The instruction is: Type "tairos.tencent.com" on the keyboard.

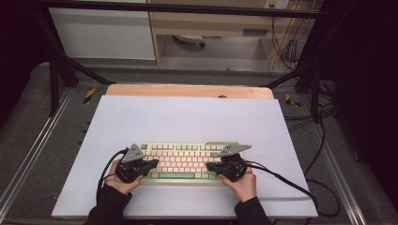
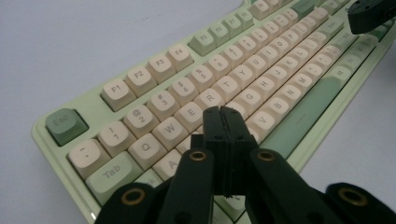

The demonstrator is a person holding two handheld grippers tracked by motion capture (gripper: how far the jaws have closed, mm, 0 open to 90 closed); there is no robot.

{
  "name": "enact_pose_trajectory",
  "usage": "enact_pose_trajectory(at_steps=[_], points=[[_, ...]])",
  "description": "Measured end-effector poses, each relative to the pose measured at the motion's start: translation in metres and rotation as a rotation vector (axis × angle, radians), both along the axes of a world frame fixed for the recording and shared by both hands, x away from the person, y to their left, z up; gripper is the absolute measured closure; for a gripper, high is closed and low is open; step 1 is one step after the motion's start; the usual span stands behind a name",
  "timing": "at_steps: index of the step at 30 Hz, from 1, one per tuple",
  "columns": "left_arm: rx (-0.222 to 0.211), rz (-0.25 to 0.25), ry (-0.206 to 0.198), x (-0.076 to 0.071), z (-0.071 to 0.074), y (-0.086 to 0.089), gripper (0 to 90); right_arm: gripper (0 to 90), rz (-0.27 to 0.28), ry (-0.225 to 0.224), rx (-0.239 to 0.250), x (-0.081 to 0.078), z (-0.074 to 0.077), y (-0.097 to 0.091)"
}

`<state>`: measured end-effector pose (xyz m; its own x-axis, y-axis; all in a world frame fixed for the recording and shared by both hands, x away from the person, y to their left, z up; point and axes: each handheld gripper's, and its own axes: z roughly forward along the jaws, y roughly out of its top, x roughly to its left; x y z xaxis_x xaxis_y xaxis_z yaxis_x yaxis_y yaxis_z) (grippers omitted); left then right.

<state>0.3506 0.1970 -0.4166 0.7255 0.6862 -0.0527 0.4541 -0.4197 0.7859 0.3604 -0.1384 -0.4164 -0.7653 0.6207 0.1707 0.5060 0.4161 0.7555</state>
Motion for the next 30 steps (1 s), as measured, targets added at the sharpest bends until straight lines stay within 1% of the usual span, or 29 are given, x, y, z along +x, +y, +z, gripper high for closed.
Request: enact_pose_trajectory(at_steps=[7,10,12,20,28,30], points=[[0.020,-0.028,0.011,0.000,-0.005,-0.014,89.6,90.0,-0.026,0.002,0.013,-0.003,-0.002,-0.013],[0.028,-0.038,0.014,0.001,-0.006,-0.018,89.6,90.0,-0.030,0.001,0.009,-0.003,-0.003,-0.016],[0.028,-0.038,0.018,0.001,-0.008,-0.020,89.6,90.0,-0.032,0.000,0.016,-0.004,-0.003,-0.017],[0.040,-0.046,0.027,0.002,-0.011,-0.023,89.6,90.0,-0.028,0.000,0.018,-0.004,-0.003,-0.018],[0.036,-0.048,0.027,0.002,-0.013,-0.023,89.7,90.0,-0.027,0.001,0.019,-0.004,-0.003,-0.018],[0.041,-0.049,0.027,0.002,-0.013,-0.023,89.7,90.0,-0.028,0.003,0.019,-0.004,-0.003,-0.018]])
